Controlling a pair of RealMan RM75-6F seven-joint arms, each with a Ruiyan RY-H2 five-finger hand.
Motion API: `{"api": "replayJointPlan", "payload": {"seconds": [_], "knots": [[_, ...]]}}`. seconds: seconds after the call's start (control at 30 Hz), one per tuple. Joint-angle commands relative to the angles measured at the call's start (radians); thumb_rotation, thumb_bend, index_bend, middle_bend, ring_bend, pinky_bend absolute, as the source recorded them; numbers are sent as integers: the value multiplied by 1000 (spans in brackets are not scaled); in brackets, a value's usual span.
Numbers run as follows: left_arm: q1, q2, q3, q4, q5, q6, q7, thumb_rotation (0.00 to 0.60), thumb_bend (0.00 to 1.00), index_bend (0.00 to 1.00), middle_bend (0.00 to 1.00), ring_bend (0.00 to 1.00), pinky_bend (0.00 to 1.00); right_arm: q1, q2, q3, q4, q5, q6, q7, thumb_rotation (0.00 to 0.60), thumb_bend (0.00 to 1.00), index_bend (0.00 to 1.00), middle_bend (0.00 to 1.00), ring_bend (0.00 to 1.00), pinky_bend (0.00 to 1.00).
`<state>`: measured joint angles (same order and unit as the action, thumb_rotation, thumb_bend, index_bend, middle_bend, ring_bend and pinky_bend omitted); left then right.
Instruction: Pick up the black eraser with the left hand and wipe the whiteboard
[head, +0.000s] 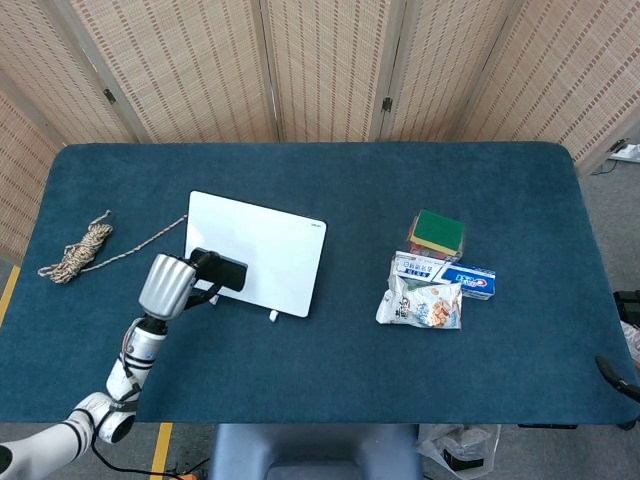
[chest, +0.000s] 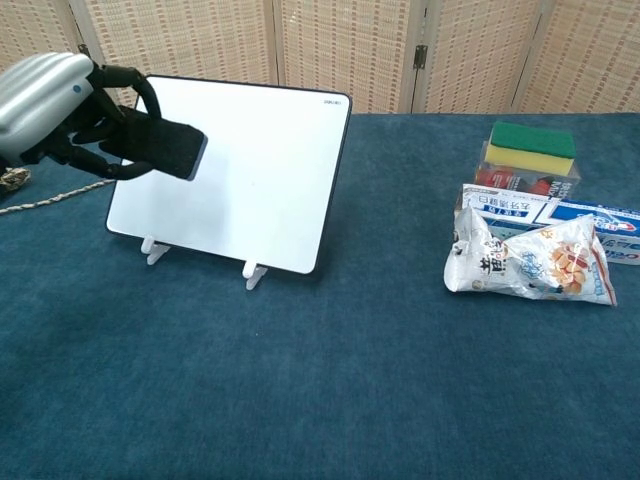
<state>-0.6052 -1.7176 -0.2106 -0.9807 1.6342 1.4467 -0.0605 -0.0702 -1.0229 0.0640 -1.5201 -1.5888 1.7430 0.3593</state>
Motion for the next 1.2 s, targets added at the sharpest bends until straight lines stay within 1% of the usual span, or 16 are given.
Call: {"api": "replayJointPlan", "payload": {"seconds": [0.03, 0.33, 0.6, 0.83, 1.2], "knots": [[-53, -54, -30, 65, -15, -4, -100, 600, 243, 597, 1000, 1000, 1000, 0, 0, 0, 0, 0, -2, -2, 600, 268, 0, 0, 0, 10], [-129, -122, -67, 171, -85, -76, -200, 600, 242, 597, 1000, 1000, 1000, 6, 3, -3, -2, -7, -19, -8, 600, 267, 0, 0, 0, 10], [-170, -167, -75, 260, -126, -120, -245, 600, 243, 597, 1000, 1000, 1000, 4, 5, -5, -3, -9, -20, -7, 600, 267, 0, 0, 0, 10], [-196, -202, -61, 341, -138, -139, -284, 600, 244, 597, 1000, 1000, 1000, 4, 3, -5, -8, -5, -29, -21, 600, 268, 0, 0, 0, 10], [-225, -250, -39, 468, -152, -171, -390, 600, 244, 597, 1000, 1000, 1000, 4, 0, 2, -25, 27, -51, -48, 600, 268, 0, 0, 0, 10]]}}
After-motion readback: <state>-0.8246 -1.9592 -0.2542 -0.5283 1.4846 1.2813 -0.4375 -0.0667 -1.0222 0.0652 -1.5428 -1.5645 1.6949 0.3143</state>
